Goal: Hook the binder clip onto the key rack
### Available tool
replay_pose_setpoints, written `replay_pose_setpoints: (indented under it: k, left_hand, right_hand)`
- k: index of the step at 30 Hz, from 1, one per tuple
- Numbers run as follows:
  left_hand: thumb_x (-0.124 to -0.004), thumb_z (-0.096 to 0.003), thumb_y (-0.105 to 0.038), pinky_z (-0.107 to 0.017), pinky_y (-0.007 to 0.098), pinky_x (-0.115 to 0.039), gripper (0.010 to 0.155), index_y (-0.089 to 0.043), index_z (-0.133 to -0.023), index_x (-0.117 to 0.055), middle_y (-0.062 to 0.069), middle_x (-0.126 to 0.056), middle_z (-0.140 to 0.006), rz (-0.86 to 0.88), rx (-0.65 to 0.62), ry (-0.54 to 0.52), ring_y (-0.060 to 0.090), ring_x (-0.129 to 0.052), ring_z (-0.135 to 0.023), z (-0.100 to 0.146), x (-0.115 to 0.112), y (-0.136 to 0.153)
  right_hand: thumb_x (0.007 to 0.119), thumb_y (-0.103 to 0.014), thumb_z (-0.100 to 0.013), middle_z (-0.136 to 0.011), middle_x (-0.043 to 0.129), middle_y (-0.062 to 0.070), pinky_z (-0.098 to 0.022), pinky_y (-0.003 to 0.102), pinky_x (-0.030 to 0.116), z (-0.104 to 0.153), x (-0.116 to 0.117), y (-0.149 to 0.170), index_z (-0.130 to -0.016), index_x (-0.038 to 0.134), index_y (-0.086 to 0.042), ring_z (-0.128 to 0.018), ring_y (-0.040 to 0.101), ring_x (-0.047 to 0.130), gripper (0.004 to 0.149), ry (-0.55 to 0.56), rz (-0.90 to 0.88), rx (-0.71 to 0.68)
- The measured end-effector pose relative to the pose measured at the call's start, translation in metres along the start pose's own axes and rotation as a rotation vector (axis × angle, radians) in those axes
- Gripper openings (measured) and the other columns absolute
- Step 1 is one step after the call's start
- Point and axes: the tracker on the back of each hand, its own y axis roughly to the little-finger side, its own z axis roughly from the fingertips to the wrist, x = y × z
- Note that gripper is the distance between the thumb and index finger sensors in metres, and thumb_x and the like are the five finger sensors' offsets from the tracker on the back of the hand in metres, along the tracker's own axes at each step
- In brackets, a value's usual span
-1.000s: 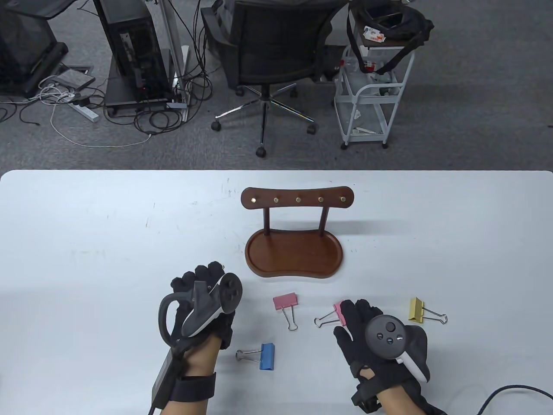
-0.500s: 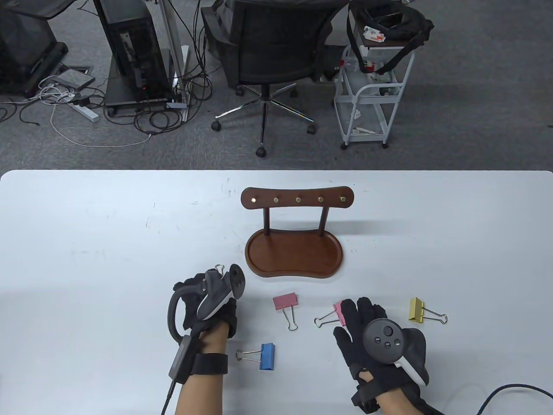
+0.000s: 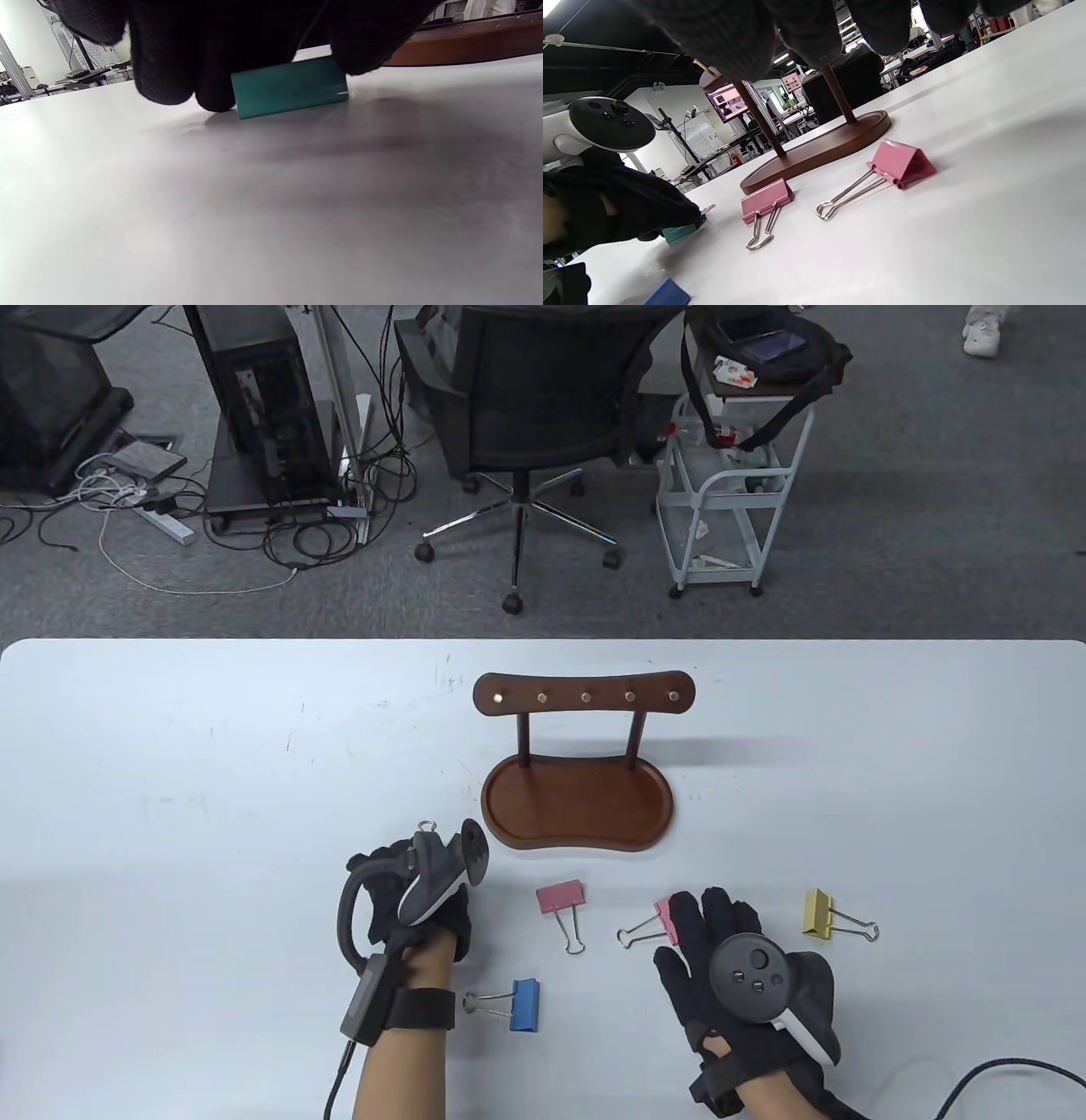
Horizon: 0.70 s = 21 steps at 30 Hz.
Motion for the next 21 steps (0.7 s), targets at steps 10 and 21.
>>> replay_pose_setpoints:
  k: [10, 21]
  left_hand:
    - [-0.083, -0.0532, -0.043, -0.066, 0.076, -0.060, 0.074, 0.006, -0.107, -0.072, 0.033, -0.088, -0.096, 0.006, 0.041, 0.001, 0.058, -0.090, -0.080, 0.001, 0.001, 0.000]
    - [-0.084, -0.0529, -0.042, -0.066, 0.076, -0.060, 0.078, 0.008, -0.109, -0.065, 0.033, -0.085, -0.098, 0.034, 0.021, -0.078, 0.057, -0.089, -0.081, 0.015, 0.018, 0.008]
  right_hand:
    - [0.073, -0.038, -0.057, -0.113, 0.048, 0.042, -0.062, 0.076, 0.043, 0.000, 0.000, -0.001, -0.113, 0.056, -0.001, -0.094, 0.069, 0.042, 0.069, -0.001, 0.002, 0.003]
    - [0.073, -0.038, -0.057, -0.113, 0.048, 0.042, -0.062, 0.076, 0.043, 0.001, 0.000, -0.001, -0.113, 0.056, -0.001, -0.094, 0.069, 0.042, 0.069, -0.005, 0.001, 0.006]
